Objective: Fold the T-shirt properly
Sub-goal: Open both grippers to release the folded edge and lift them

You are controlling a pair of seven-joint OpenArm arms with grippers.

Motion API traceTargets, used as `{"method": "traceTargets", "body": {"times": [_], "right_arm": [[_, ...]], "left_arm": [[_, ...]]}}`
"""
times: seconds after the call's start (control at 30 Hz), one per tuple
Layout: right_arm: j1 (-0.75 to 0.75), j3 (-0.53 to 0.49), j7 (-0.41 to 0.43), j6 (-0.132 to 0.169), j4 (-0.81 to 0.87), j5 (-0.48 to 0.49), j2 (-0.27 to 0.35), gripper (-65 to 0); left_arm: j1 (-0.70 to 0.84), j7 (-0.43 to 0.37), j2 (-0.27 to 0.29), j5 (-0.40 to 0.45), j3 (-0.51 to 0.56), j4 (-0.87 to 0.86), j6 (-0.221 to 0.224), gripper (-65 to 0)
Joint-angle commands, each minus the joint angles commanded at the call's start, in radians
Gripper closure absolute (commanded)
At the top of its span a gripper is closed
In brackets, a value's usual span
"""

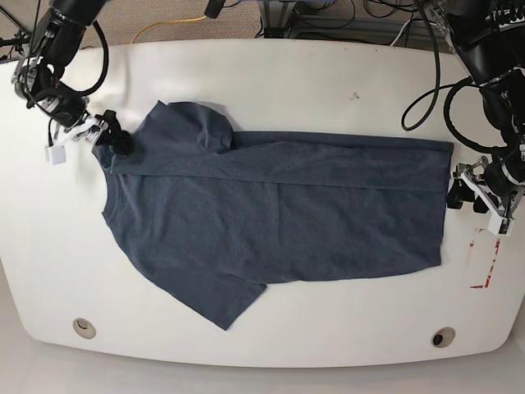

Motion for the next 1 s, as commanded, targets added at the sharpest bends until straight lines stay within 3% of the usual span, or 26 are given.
{"method": "traceTargets", "body": {"times": [0.17, 0.33, 0.5, 0.63, 0.77, 0.9, 0.93, 1.0], "right_arm": [[-0.043, -0.006, 0.003, 0.000, 0.009, -0.014, -0.080, -47.9], [-0.031, -0.008, 0.003, 0.002, 0.012, -0.143, -0.146, -47.7], [-0.018, -0.015, 0.000, 0.002, 0.015, -0.175, -0.178, -47.4], [-0.020, -0.077, 0.000, 0.000, 0.017, -0.175, -0.180, -45.8], [-0.025, -0.101, 0.000, -0.002, 0.055, -0.176, -0.190, -27.7], [-0.026, -0.112, -0.006, -0.003, 0.080, -0.175, -0.196, -4.1], [-0.029, -0.114, -0.006, -0.005, 0.100, -0.175, -0.196, 0.0], [-0.044, -0.115, -0.006, -0.005, 0.133, -0.175, -0.196, 0.0]], "left_arm": [[0.052, -0.002, -0.002, 0.002, -0.009, 0.002, 0.000, -36.5], [0.081, -0.002, -0.003, 0.003, -0.037, 0.002, 0.000, -36.5], [0.083, -0.002, -0.003, 0.003, -0.049, 0.014, 0.000, -36.5], [0.084, -0.002, -0.005, 0.005, -0.051, 0.015, 0.000, -36.5], [0.084, -0.002, -0.014, 0.005, -0.051, 0.015, 0.000, -36.5], [0.084, -0.002, -0.014, 0.005, -0.051, 0.015, 0.000, -36.5], [0.089, -0.002, -0.015, 0.005, -0.051, 0.015, 0.000, -36.5], [0.095, -0.003, -0.015, 0.005, -0.051, 0.015, 0.002, -36.5]]}}
